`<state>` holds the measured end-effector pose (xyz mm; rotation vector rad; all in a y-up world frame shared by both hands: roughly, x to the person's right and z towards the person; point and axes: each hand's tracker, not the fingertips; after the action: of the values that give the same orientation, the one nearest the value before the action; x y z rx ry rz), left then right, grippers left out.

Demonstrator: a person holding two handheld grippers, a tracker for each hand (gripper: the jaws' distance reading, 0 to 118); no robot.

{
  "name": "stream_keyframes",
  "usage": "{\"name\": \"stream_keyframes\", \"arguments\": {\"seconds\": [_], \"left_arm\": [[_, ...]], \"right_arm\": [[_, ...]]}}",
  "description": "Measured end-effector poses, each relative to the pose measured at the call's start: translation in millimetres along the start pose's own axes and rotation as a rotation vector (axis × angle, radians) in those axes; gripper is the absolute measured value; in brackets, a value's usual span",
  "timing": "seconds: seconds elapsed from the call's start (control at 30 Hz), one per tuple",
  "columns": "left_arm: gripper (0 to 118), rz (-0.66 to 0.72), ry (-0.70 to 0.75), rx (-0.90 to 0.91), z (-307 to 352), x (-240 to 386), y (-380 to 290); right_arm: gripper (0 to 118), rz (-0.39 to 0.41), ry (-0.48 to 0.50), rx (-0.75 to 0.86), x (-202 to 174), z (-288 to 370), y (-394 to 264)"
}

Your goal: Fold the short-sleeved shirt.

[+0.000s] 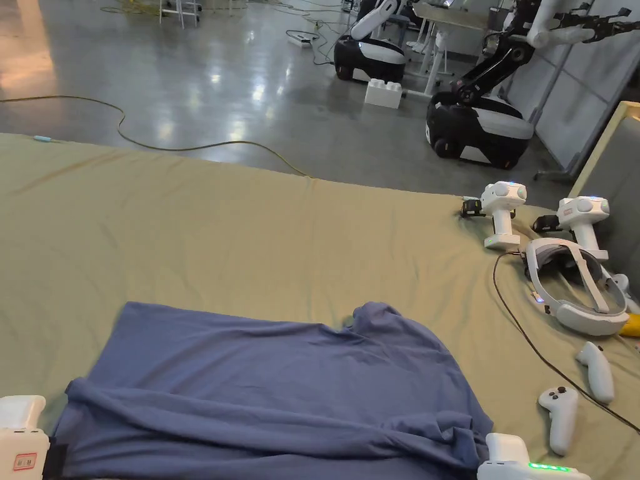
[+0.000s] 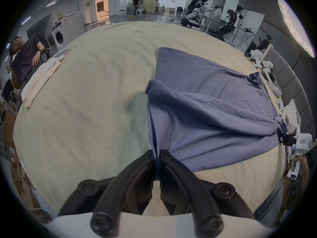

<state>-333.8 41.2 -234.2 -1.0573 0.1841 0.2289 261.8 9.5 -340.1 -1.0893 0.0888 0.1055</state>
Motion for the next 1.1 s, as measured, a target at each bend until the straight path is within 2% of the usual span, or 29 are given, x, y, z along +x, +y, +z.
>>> {"name": "stream_keyframes", "arguments": {"seconds": [0.1,0.37,0.6,0.73,0.9,1.1], "left_arm": [[8,-0.004,0.006,0.008,0.4,1.9,-0.9],[7,0.006,-0.054,0.106,43.3,-4.8,17.7],[7,-0.003,-0.072,0.169,85.6,-13.8,26.5],[7,0.005,-0.082,0.121,87.1,-25.4,-3.1],[7,-0.003,-0.066,0.020,82.2,-24.6,-62.6],[7,0.036,-0.055,-0.048,58.1,-30.7,-103.4]], "right_arm": [[4,-0.004,0.014,-0.003,-3.2,1.8,0.7],[3,0.018,0.019,0.097,2.1,69.8,21.0],[3,0.089,0.002,0.113,13.1,108.8,24.7],[3,0.107,-0.004,0.089,10.8,120.4,-1.2],[3,0.151,-0.050,-0.001,6.7,100.3,-47.5],[3,0.145,-0.072,-0.076,-3.5,77.7,-89.4]]}}
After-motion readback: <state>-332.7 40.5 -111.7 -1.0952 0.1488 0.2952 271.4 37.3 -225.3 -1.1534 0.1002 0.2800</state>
